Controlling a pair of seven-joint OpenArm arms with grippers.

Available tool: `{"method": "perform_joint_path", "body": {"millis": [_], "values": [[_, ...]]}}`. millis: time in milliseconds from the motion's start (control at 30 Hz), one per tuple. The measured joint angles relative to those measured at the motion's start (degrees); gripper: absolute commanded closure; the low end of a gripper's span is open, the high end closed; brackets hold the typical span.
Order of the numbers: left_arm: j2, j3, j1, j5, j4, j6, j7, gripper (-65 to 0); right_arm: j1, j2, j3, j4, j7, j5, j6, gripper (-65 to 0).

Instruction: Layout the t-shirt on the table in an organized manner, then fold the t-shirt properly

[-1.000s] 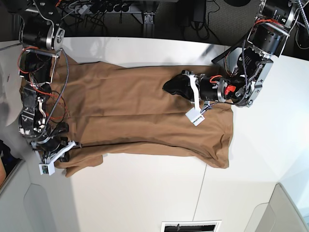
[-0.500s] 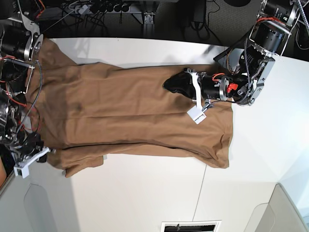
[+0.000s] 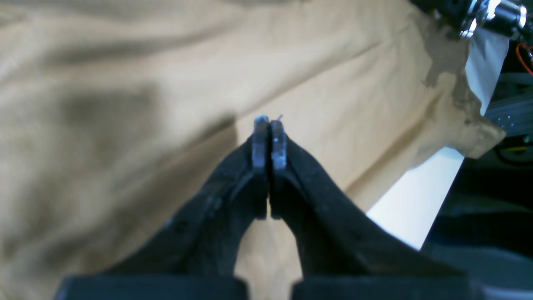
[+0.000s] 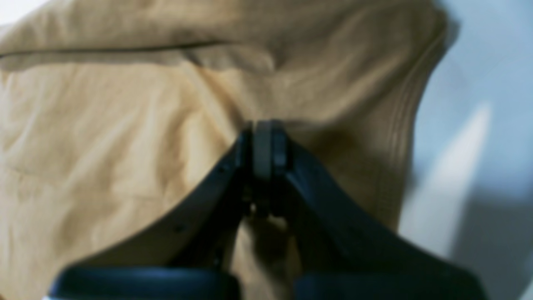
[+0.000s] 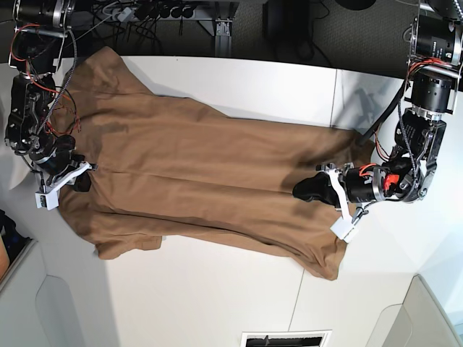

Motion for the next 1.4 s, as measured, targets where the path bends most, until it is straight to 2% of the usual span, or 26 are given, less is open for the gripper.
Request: {"method": "perform_joint_path", "body": {"millis": [100,267,367,600,700,833,900,967,1067,1167,1300,1400], "values": [[0.2,0.1,2.6,-1.2,0.0,0.1,0.2,0.0,-1.3,-0.4,0.1,2.1,-0.7,-0.1,0.0,0.0],[0.9,0.1,5.9,-7.1,0.0,0.2,0.6,0.0,-2.4,-2.3,0.1,6.9,0.8,-0.7,-0.2,0.0],[3.9,1.2,7.8,-7.4,0.0,0.2,5.1,0.0,0.5,-2.8,0.2,7.5,1.7,-0.8,-0.2,0.0],[11.2,3.5,8.7,-8.3,0.1,0.0,4.5,0.0,6.8,-5.7,0.1,5.8,2.1,-5.4,0.2,0.0],[12.9,5.3,8.5,-7.7,0.2,0.0,4.2,0.0,8.6,-5.5,-0.3,0.4,5.1,-8.5,0.0,0.0],[12.9,8.9,8.9,-7.6,0.5,-0.5,3.4,0.0,9.7,-5.2,-0.5,-8.9,9.8,-14.0,-0.2,0.0],[12.9,9.5,9.6,-7.8,0.6,-0.8,3.1,0.0,10.1,-5.4,-0.6,-12.8,13.9,-14.8,0.1,0.0],[12.9,9.6,10.5,-8.5,0.9,-1.5,2.8,0.0,11.5,-5.3,-0.6,-15.8,17.3,-18.8,0.2,0.0],[12.9,9.5,11.4,-9.4,1.1,-2.1,5.0,0.0,12.6,-5.4,-0.6,-18.1,21.5,-22.4,-2.0,0.0],[12.3,10.3,13.2,-12.7,1.4,-3.1,5.5,0.0,14.3,-5.0,-0.6,-18.6,20.3,-25.0,-6.2,0.0],[11.4,11.0,14.4,-17.3,1.6,-3.9,5.5,0.0,15.9,-4.1,-0.6,-18.7,20.2,-24.7,-6.4,0.0],[11.3,10.9,14.3,-18.2,2.7,-2.6,7.8,0.0,15.9,-4.2,-0.6,-18.6,19.7,-23.0,-5.2,0.0]]}}
